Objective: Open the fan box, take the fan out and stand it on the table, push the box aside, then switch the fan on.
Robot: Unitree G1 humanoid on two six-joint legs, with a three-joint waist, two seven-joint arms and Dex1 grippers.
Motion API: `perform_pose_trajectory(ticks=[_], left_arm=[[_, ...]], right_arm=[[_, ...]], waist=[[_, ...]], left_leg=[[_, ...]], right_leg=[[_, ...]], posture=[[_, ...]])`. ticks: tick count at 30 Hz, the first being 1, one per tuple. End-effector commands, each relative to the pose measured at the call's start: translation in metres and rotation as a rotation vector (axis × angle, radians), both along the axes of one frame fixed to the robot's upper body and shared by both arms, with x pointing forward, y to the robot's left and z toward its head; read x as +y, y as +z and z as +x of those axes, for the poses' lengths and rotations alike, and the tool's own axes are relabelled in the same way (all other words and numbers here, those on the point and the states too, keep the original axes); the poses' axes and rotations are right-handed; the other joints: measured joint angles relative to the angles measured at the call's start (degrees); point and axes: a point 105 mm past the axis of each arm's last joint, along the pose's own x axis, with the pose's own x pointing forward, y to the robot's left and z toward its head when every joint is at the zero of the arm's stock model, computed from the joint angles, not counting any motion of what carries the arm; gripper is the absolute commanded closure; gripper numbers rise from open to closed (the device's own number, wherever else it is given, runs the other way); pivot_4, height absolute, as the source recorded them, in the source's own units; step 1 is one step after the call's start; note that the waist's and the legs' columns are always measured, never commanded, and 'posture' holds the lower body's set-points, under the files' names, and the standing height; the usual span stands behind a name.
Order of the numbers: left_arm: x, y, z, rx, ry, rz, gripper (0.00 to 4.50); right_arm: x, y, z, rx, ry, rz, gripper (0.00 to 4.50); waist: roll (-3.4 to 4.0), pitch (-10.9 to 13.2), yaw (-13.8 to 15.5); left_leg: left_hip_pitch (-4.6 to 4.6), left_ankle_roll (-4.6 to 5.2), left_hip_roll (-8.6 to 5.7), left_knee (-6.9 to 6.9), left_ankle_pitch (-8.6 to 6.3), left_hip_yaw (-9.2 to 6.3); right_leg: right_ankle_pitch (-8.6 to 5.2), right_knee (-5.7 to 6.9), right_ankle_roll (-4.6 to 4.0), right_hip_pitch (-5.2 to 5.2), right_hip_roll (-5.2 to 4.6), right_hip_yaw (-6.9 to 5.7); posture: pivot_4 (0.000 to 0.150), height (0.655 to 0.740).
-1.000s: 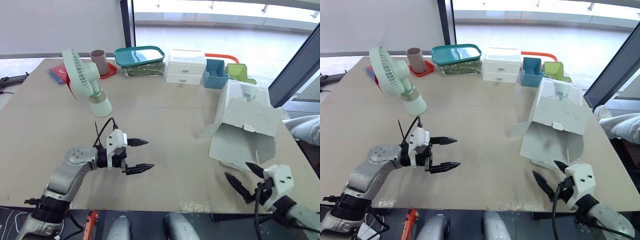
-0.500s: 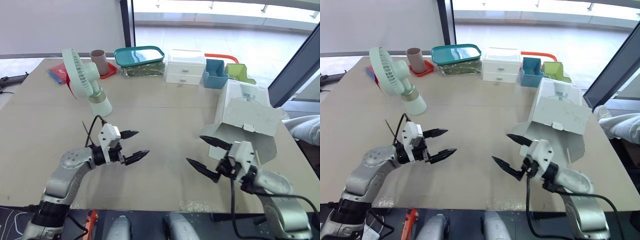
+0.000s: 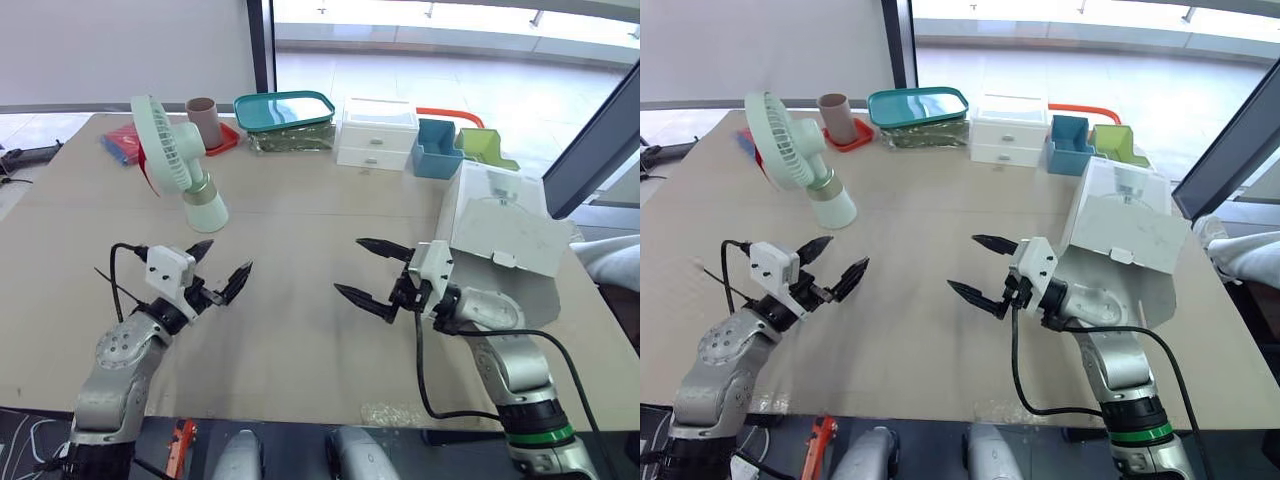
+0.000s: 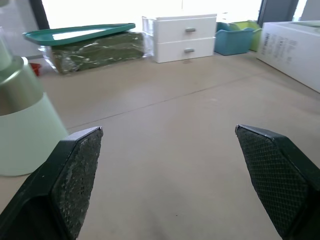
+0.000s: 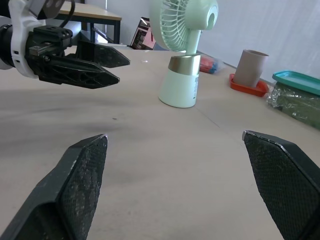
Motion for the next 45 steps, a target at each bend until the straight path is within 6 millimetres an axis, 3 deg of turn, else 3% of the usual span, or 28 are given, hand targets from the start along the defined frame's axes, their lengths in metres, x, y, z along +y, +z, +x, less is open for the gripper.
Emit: perform_pose_trajectory(ticks=[1, 7, 10, 19, 30, 45], left_arm=[[0.011, 0.025, -0.008, -0.121, 0.154, 0.004, 0.00], [0.036, 0.042, -0.011, -0.184, 0.425, -0.025, 0.00], [0.036, 0.050, -0.010, -0.206, 0.449, -0.044, 0.00], [0.040, 0.066, -0.005, -0.233, 0.528, -0.139, 0.00], [0.034, 0.091, 0.030, -0.262, 0.572, -0.177, 0.00], [0.044, 0.092, 0.056, -0.190, 0.679, -0.201, 0.00]], right_arm=[[0.004, 0.009, -0.002, -0.029, 0.053, 0.011, 0.08], [-0.004, 0.020, -0.001, 0.019, 0.067, 0.095, 0.08], [-0.006, 0.029, -0.004, 0.042, 0.079, 0.146, 0.08], [-0.011, 0.024, -0.002, 0.025, 0.058, 0.089, 0.08], [-0.007, 0.024, 0.002, 0.005, 0.059, 0.061, 0.08], [-0.011, 0.022, 0.000, 0.000, 0.045, 0.040, 0.08]], waist=[[-0.01, 0.0, 0.0], [-0.01, 0.0, 0.0], [-0.01, 0.0, 0.0], [-0.02, 0.0, 0.0], [-0.04, 0.0, 0.0], [-0.04, 0.0, 0.0]], left_leg=[[0.00, 0.00, 0.00, 0.00, 0.00, -0.01], [0.04, -0.01, 0.03, 0.04, 0.01, -0.02], [0.04, -0.01, 0.02, 0.05, 0.01, -0.02], [0.02, -0.01, 0.01, 0.05, 0.01, -0.02], [0.00, -0.03, -0.01, 0.08, 0.02, -0.03], [-0.02, -0.03, -0.01, 0.08, 0.02, -0.05]], right_leg=[[0.01, 0.00, 0.00, 0.00, 0.01, -0.01], [0.07, 0.01, -0.01, 0.02, 0.07, -0.01], [0.08, 0.02, -0.01, 0.03, 0.07, -0.02], [0.08, 0.02, 0.00, 0.02, 0.07, -0.01], [0.12, 0.01, 0.03, 0.04, 0.06, -0.03], [0.15, 0.01, 0.05, 0.02, 0.06, -0.05]], posture=[[0.150, 0.7400], [0.150, 0.7400], [0.150, 0.7400], [0.150, 0.7400], [0.150, 0.7400], [0.150, 0.7400]])
